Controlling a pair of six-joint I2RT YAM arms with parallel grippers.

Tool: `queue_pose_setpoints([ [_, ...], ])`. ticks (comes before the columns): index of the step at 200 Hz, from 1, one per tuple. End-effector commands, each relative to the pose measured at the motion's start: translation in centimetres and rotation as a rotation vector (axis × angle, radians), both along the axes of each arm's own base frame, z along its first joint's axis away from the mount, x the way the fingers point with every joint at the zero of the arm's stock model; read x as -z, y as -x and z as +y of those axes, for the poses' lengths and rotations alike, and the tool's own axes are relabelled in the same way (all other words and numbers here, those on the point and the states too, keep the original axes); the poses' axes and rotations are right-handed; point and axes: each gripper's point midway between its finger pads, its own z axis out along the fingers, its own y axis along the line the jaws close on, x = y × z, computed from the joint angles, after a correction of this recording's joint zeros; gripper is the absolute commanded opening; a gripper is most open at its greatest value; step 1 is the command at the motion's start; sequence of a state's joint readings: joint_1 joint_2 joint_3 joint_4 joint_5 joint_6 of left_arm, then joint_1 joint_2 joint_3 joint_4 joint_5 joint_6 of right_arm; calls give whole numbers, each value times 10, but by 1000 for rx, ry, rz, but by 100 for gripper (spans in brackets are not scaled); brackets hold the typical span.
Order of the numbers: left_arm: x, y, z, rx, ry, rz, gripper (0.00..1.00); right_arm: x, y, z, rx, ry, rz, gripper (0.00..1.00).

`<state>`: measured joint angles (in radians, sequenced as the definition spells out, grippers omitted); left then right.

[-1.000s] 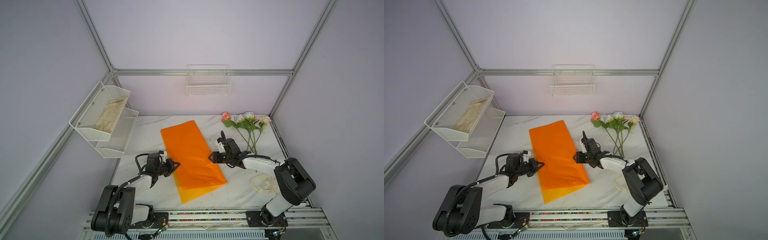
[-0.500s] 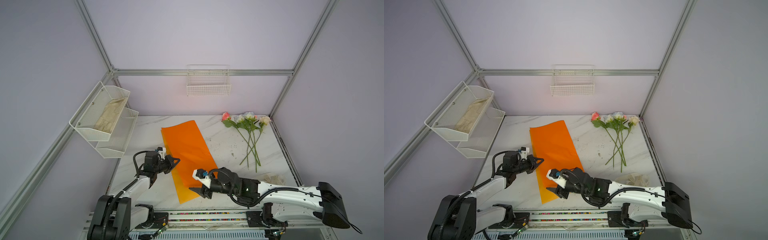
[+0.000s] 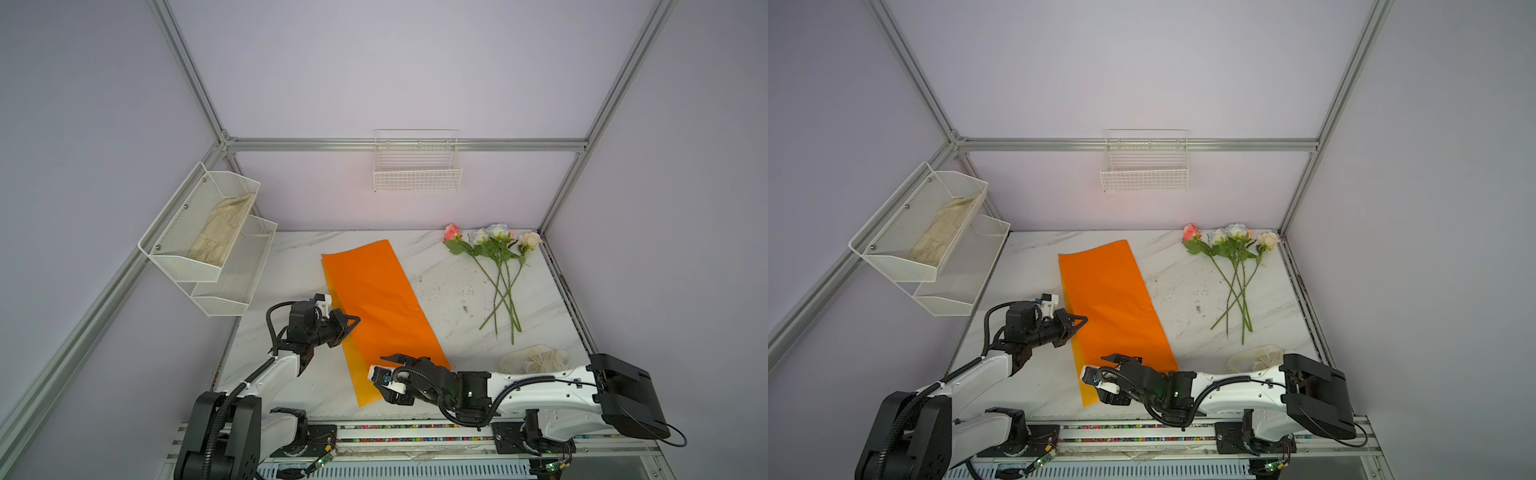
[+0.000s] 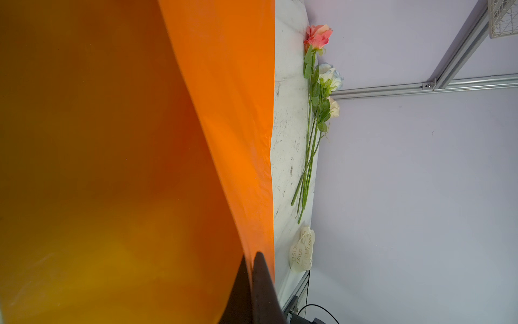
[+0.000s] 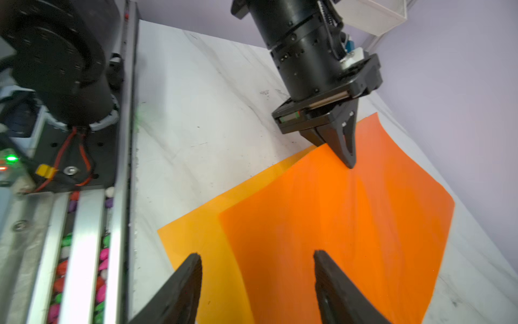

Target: Tie the bouquet of fake flowers

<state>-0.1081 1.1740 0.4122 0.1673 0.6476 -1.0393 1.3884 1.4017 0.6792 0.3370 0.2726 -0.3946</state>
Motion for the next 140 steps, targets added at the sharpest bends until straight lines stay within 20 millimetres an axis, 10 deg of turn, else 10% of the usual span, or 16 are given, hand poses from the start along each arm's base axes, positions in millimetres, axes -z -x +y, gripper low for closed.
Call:
queue_pose_setpoints([
  [1, -43, -18, -5, 4, 31, -99, 1, 11, -29, -13, 155, 66, -130, 55],
  [73, -53, -16, 0, 9, -40, -127, 17, -27, -39, -26, 259, -142, -133, 0],
  [102, -66, -13, 5, -2, -92, -168, 62, -42, -52, -41, 354, -234, -89, 0],
  [140, -92, -8, 6, 14, -237, -288, 76, -79, -82, -71, 444, -532, 83, 0],
])
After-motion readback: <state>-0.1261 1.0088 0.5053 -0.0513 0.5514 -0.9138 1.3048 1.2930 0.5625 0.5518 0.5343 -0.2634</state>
